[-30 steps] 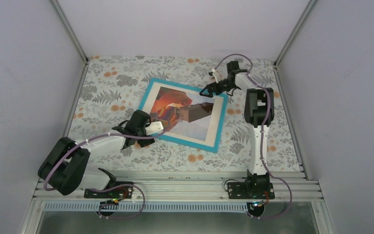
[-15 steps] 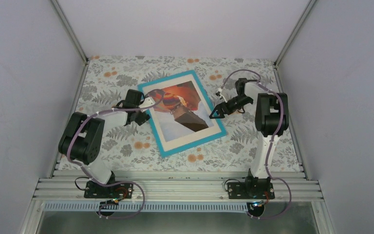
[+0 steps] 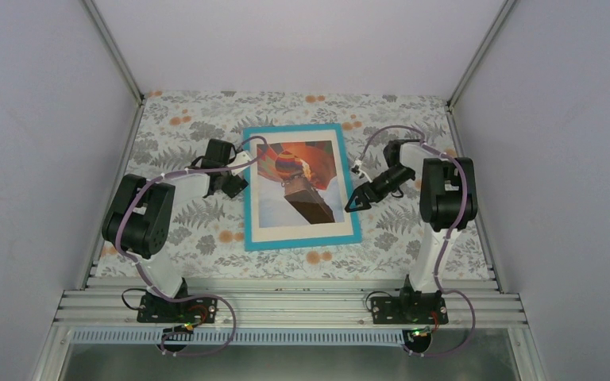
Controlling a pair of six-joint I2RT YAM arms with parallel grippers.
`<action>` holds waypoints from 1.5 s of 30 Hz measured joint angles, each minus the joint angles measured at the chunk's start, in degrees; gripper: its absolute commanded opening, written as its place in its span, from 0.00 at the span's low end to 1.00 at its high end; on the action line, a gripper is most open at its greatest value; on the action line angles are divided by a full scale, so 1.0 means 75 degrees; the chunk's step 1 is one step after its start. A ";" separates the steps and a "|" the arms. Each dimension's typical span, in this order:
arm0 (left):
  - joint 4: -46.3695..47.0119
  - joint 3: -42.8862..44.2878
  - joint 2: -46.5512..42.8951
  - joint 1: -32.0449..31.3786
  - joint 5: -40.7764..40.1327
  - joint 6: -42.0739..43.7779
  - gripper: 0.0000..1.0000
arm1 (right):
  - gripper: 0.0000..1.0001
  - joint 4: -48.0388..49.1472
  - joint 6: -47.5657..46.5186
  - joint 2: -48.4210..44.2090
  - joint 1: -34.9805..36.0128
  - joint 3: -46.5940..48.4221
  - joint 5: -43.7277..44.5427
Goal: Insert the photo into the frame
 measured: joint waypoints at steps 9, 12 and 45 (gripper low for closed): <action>-0.0192 0.0050 -0.0044 0.0035 0.0064 -0.0309 1.00 | 1.00 -0.0009 -0.0026 -0.0163 0.0114 -0.0181 0.0134; -0.0458 0.0149 -0.0187 0.0085 0.0256 -0.0402 1.00 | 1.00 -0.0006 -0.0029 -0.0210 0.0143 -0.0227 0.0160; -0.3340 0.2020 -0.3570 0.2879 0.3010 -0.2518 1.00 | 1.00 0.1306 0.1480 -0.3276 -0.2361 0.0717 -0.0580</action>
